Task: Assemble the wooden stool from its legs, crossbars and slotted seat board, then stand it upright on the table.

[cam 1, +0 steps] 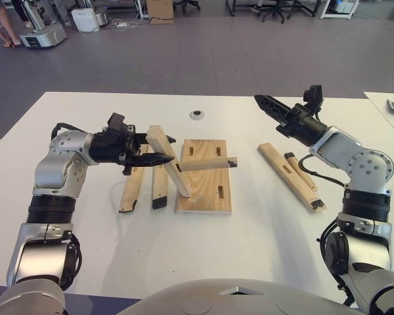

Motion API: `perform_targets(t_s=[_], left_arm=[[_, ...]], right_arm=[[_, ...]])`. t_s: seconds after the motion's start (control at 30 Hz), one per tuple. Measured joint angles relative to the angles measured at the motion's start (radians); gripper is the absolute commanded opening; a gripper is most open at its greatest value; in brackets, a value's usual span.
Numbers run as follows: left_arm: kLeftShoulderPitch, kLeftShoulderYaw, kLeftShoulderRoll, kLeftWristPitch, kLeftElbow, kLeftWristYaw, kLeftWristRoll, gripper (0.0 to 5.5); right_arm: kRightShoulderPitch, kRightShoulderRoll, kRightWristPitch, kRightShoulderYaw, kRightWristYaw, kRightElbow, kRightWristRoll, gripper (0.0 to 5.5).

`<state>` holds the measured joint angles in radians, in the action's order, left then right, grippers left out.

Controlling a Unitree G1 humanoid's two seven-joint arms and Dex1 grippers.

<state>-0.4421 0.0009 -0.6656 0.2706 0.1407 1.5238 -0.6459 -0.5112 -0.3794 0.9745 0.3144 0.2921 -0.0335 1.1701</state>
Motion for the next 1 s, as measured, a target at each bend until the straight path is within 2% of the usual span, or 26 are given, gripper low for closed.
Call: perform_targets(t_s=[0.1,0.27,0.4,0.43,0.57,0.7,0.8,0.9,1.0], left_arm=[[0.004,-0.011,0.001,0.01,-0.03,-0.031,0.005,2.06],[0.182,-0.009,0.019,-0.07,-0.207,-0.165,0.025,2.06],[0.231,-0.009,0.008,-0.056,-0.26,-0.208,0.005,2.06],[0.232,-0.009,0.0,-0.047,-0.259,-0.208,-0.011,2.44],[0.264,-0.082,-0.071,0.163,-0.178,-0.185,-0.004,3.07],[0.264,-0.086,-0.073,0.182,-0.171,-0.209,0.023,3.67],[0.389,-0.036,-0.071,0.193,-0.275,-0.365,0.07,4.32],[0.569,-0.02,-0.053,0.208,-0.336,-0.533,0.148,4.37],[0.629,0.036,0.068,0.195,-0.393,-0.728,0.159,4.37]], right_arm=[[0.0,0.009,0.002,0.0,0.0,0.005,0.0,3.06],[0.0,0.013,0.004,0.006,-0.001,0.008,0.003,3.06],[0.0,0.013,0.005,0.011,-0.002,0.007,0.004,3.06],[0.0,0.013,0.005,0.012,-0.002,0.007,0.004,3.06],[-0.002,0.018,0.005,0.018,-0.019,0.003,0.004,3.06],[-0.004,0.035,0.005,0.021,-0.024,-0.001,0.004,3.06],[-0.003,0.038,0.005,0.035,-0.04,0.009,0.006,3.06],[0.013,0.04,0.005,0.038,-0.06,0.024,0.007,3.06],[0.014,0.043,0.015,0.035,-0.064,0.04,0.007,3.06]])
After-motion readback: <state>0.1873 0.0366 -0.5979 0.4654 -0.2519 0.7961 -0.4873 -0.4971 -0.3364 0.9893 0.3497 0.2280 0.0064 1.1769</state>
